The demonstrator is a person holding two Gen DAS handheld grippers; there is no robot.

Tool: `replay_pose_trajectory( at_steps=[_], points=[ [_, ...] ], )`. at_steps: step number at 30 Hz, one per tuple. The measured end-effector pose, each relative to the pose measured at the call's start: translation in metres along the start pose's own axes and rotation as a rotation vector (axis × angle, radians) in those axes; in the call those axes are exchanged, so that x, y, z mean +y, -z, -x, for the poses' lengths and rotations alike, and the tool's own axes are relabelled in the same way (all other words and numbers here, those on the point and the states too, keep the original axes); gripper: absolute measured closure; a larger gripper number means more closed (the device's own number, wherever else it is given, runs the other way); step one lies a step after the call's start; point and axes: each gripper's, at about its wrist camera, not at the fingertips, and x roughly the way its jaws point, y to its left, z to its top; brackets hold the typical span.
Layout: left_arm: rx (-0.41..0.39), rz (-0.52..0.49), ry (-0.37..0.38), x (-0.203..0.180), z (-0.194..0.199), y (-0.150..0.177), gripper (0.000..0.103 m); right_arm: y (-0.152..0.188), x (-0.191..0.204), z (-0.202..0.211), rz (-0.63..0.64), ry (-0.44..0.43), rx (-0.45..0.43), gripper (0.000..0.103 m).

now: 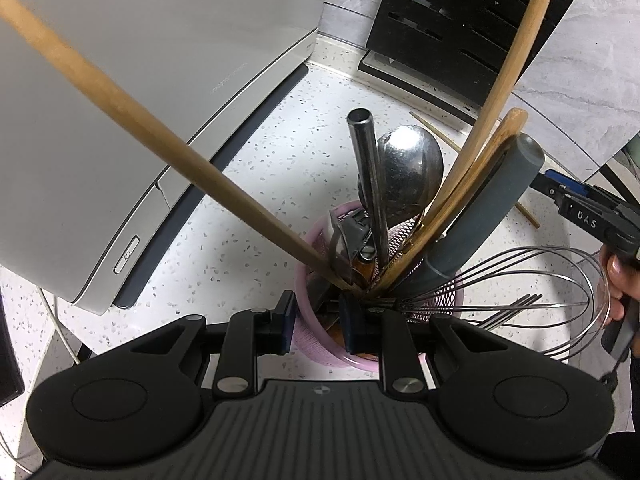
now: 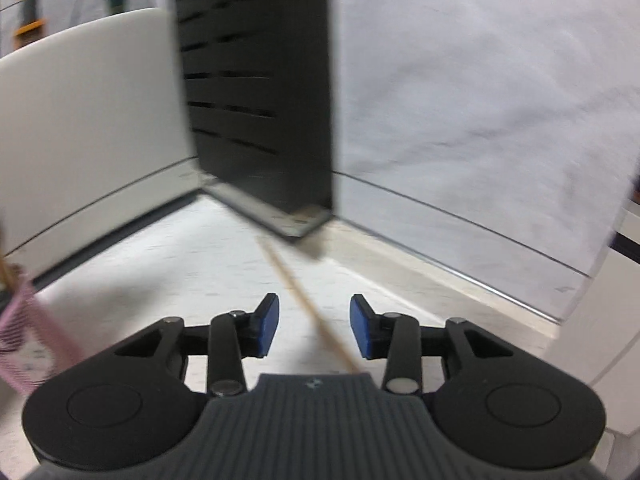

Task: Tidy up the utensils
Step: 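Open the right gripper and move it to the wooden chopstick, then grasp the wooden chopstick at its end with the right gripper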

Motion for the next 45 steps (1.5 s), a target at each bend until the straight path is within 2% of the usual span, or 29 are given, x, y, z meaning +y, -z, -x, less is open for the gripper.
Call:
replay_pose_trajectory(
  at_steps=[3,7,14,26,34,36,38,45],
  points=[
    [0.0,-0.01,0.006,-0.002,-0.001,-0.001,0.078,0.005,-0.015,-0.005,-0.025,0.04,-0.007,0.044],
    [-0.002,-0.011,0.009,-0.001,-0.002,-0.001,0.078,0.015,-0.023,-0.018,-0.046,0.053,0.041,0.043],
    [-0.004,-0.018,0.021,0.0,-0.002,0.001,0.077,0.025,-0.017,-0.032,-0.001,0.048,0.138,0.042],
    [-0.002,-0.033,0.038,-0.001,-0.006,0.0,0.076,0.025,-0.012,-0.042,0.053,0.044,0.125,0.042],
    [-0.002,-0.045,0.045,-0.003,-0.009,-0.002,0.076,0.028,-0.016,-0.041,0.064,0.023,0.102,0.038],
    [-0.004,-0.045,0.044,-0.003,-0.009,-0.002,0.076,0.028,-0.015,-0.041,0.072,0.02,0.097,0.039],
    [-0.004,-0.044,0.045,-0.003,-0.009,-0.002,0.075,0.028,-0.015,-0.041,0.08,0.006,0.086,0.045],
    [-0.005,-0.046,0.05,-0.002,-0.01,-0.001,0.075,0.026,-0.008,-0.041,0.127,-0.027,0.1,0.077]
  ],
)
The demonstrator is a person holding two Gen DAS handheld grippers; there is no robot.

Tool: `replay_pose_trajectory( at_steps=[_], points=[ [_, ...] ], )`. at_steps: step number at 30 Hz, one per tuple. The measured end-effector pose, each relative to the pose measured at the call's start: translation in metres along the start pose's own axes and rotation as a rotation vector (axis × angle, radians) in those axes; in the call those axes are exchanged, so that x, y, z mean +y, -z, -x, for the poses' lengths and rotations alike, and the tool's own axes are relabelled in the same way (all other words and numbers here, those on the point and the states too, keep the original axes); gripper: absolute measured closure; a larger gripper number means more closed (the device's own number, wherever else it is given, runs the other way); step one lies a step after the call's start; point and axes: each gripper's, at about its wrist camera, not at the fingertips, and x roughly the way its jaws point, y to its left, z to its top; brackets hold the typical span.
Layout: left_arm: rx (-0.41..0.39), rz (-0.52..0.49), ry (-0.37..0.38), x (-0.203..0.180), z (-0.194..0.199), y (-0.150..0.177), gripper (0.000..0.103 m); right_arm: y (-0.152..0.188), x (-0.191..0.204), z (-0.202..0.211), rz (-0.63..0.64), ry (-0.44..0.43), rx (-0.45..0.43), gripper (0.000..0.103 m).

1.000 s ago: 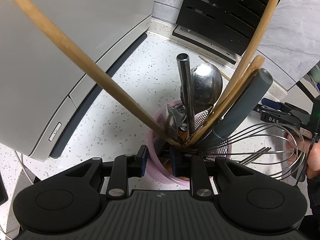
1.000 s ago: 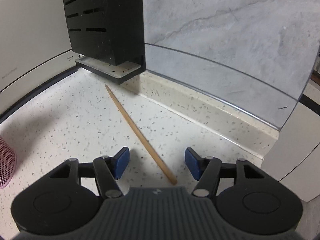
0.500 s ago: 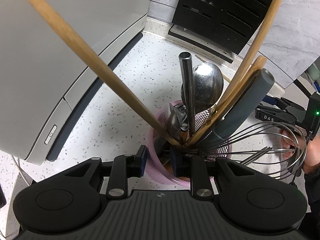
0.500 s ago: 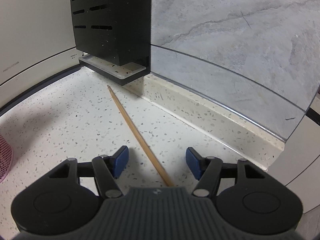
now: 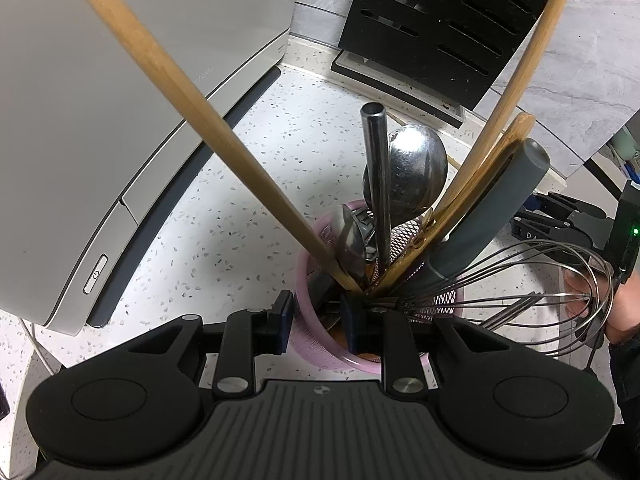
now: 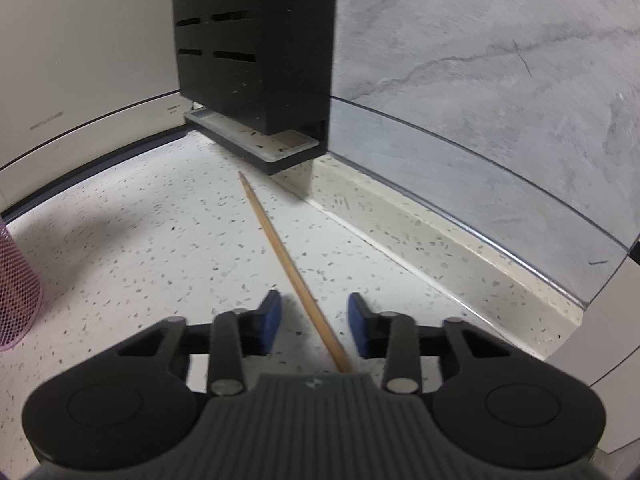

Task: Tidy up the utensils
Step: 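Grasp the wooden chopstick at its end with the right gripper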

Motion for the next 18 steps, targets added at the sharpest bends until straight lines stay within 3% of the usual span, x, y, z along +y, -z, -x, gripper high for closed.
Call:
replay_pose_trajectory(
  at_steps=[4,18],
  points=[
    [0.0,-0.004,0.001,0.0,0.0,0.0,0.075,0.001,-0.002,0.006,0.001,0.0,0.035,0.098],
    [0.0,-0.004,0.003,0.0,-0.001,0.0,0.075,0.031,0.0,0.051,0.068,-0.046,0.137,0.101]
  ],
)
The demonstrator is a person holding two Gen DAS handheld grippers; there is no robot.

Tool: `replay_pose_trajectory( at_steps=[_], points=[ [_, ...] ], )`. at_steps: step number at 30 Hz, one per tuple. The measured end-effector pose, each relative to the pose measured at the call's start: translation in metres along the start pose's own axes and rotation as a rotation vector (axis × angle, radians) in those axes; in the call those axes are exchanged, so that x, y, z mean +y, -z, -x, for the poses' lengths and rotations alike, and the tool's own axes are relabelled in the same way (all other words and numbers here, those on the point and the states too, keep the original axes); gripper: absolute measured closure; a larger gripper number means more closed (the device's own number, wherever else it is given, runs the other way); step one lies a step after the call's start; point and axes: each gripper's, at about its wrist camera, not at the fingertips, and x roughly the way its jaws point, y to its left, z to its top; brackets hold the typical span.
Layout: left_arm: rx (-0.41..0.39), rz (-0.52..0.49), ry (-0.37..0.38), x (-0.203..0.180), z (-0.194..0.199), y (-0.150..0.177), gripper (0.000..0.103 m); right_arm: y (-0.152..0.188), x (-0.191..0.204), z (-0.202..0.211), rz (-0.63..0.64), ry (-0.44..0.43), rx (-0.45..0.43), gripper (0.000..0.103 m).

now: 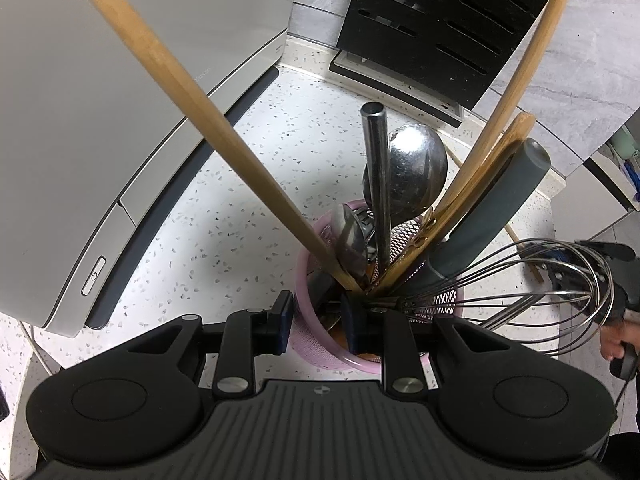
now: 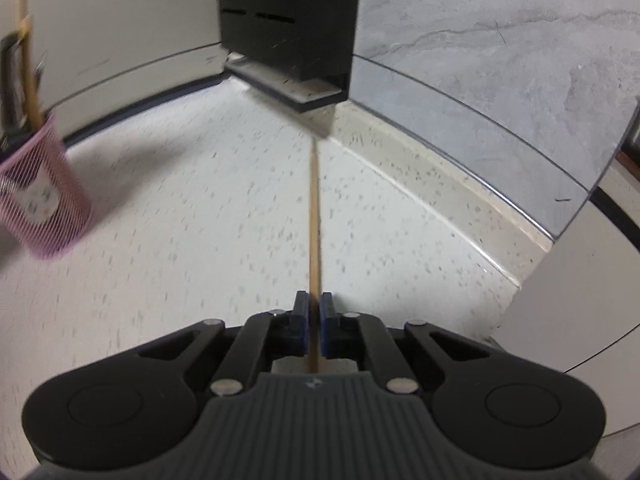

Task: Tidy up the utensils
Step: 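Grasp the wooden chopstick at its end with the right gripper, then lift the chopstick and carry it toward the pink cup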

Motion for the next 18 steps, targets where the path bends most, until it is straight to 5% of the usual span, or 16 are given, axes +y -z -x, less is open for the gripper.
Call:
replay_pose_trajectory(
  at_steps=[18],
  points=[
    [0.002,0.0,0.0,0.001,-0.001,0.0,0.074,0.021,-0.008,0.028,0.013,-0.049,0.088,0.101]
  ],
)
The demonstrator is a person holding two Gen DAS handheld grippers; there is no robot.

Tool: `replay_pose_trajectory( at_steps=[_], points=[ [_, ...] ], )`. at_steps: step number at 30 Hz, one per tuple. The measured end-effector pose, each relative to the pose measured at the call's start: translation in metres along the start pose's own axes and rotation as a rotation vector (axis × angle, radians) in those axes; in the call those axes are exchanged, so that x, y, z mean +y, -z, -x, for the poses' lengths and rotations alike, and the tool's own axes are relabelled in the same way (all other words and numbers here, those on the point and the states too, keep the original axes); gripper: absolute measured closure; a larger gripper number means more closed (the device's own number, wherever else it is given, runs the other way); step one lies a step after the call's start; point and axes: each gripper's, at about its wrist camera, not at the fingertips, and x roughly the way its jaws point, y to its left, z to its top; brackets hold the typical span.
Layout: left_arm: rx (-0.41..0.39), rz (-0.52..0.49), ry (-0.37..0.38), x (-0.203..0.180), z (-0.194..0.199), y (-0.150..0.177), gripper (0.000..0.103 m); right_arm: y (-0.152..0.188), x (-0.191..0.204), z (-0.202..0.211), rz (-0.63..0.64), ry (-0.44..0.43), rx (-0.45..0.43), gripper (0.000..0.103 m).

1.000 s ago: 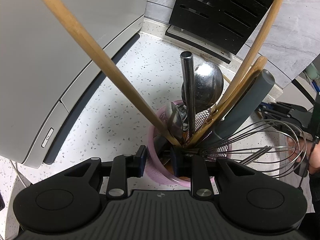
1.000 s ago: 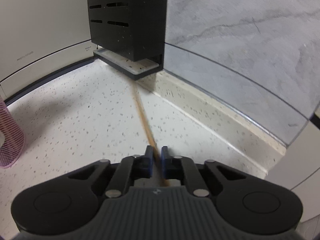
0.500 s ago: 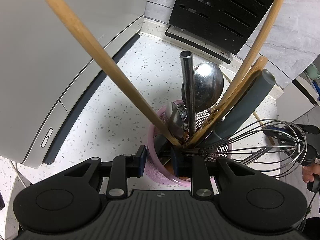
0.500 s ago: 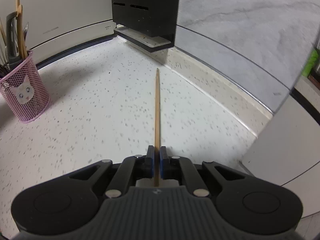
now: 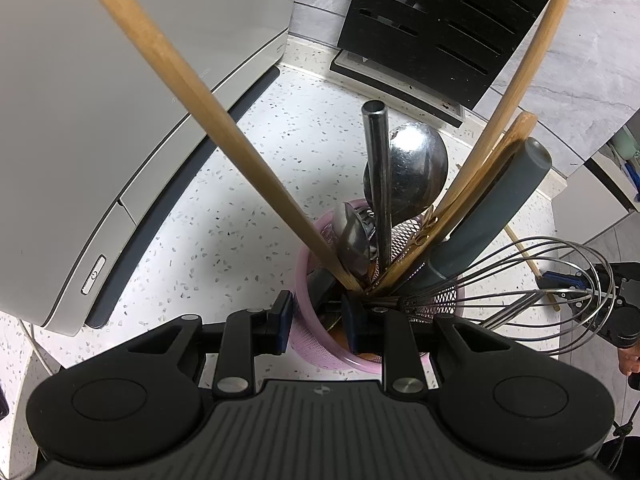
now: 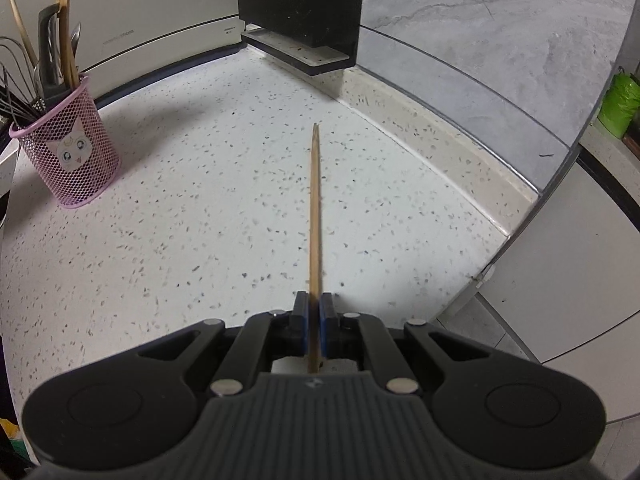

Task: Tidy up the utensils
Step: 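Lift the chopstick and carry it toward the pink cup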

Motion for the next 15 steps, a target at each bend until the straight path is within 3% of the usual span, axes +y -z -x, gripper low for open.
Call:
replay_pose_trajectory(
  at_steps=[3,9,15],
  points=[
    [0.002,0.0,-0.003,-0.001,0.0,0.0,0.074,-0.002,-0.001,0.0,-0.002,-0.001,0.027,0.099],
    [0.001,-0.007,0.001,0.0,0.0,0.0,0.073,-0.026,0.012,-0.006,0.123,-0.012,0.151,0.098],
    [0.002,-0.006,0.012,0.003,-0.001,-0.001,0.072,-0.08,0.019,-0.026,0.247,0.001,0.292,0.091]
  ],
)
